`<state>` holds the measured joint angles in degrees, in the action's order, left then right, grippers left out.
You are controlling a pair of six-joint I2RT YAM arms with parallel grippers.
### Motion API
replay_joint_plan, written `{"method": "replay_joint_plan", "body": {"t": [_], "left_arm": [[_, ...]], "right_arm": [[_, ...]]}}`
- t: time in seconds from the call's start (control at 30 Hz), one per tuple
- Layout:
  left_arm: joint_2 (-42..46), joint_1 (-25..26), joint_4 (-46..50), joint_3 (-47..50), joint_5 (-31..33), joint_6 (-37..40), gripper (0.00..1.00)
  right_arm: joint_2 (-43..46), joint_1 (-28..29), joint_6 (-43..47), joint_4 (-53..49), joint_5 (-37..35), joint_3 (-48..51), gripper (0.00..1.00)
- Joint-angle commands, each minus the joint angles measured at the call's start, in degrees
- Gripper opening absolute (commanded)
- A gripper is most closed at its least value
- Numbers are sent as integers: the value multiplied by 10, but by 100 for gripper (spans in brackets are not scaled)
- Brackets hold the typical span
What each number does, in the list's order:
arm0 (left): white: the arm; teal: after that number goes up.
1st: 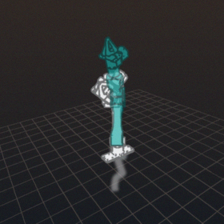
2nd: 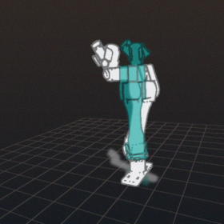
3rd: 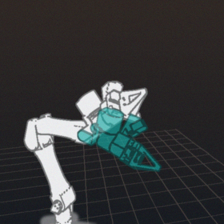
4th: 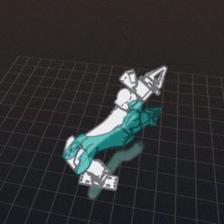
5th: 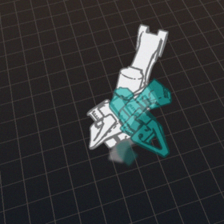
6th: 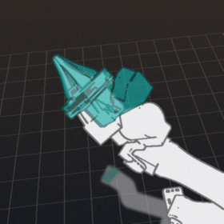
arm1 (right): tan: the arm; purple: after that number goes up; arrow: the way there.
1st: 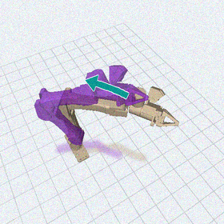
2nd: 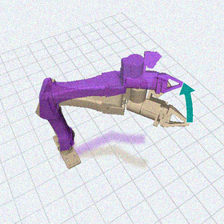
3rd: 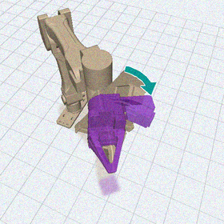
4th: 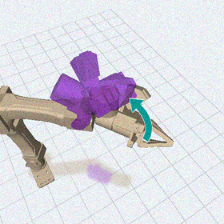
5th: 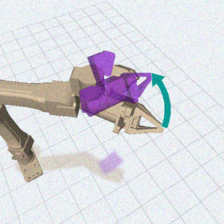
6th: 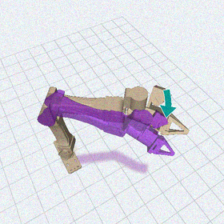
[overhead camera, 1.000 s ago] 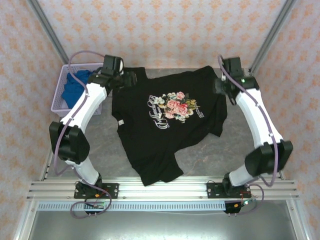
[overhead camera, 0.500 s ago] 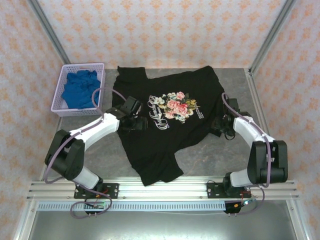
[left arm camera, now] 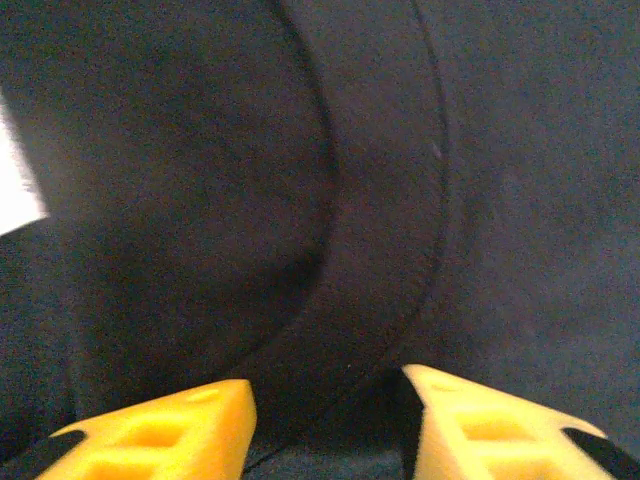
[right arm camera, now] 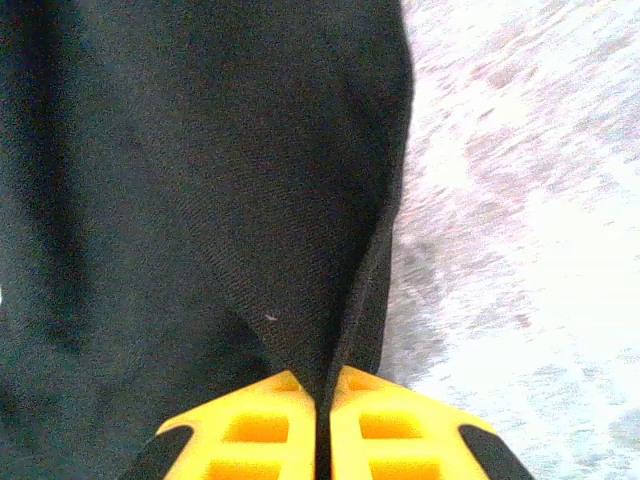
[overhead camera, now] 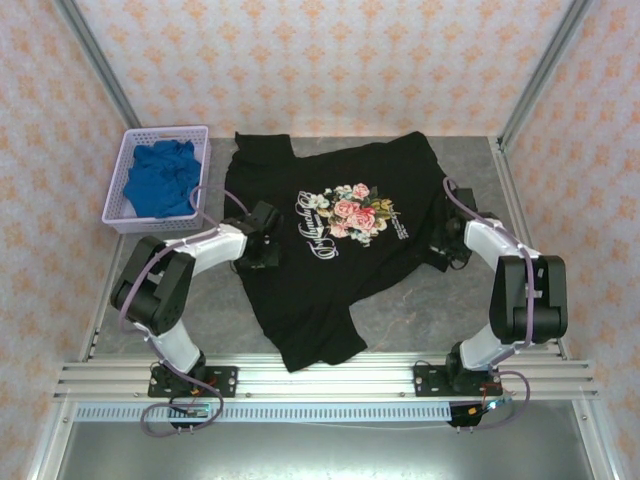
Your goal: Fold the inside-out t-shirt
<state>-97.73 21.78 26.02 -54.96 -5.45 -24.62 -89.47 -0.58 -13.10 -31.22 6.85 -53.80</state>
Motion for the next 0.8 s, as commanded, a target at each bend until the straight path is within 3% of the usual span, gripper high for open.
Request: {"method": "replay_joint_plan", "body": {"t": [0.0,0.2,0.27,0.63,0.77], "left_arm": [[-22,-30,-15,18,13,-7,36],[-49,-90,-31,15,3,-10,22],[-56,-111,-45,11,-26,-16,20],[-88,-117,-38,-31,-25,-17,18],[-84,-116,-36,-30,-26,-13,18]], "right_arm": [[26,-4,23,-46,-75,-37,6],[57,-4,37,-93,-95,-74,5],[67,-4,44,-108,-118,-78,5],[30,16,73,-167,-275,-121,11],[5,22,79,-172,-294,-143,16]]}}
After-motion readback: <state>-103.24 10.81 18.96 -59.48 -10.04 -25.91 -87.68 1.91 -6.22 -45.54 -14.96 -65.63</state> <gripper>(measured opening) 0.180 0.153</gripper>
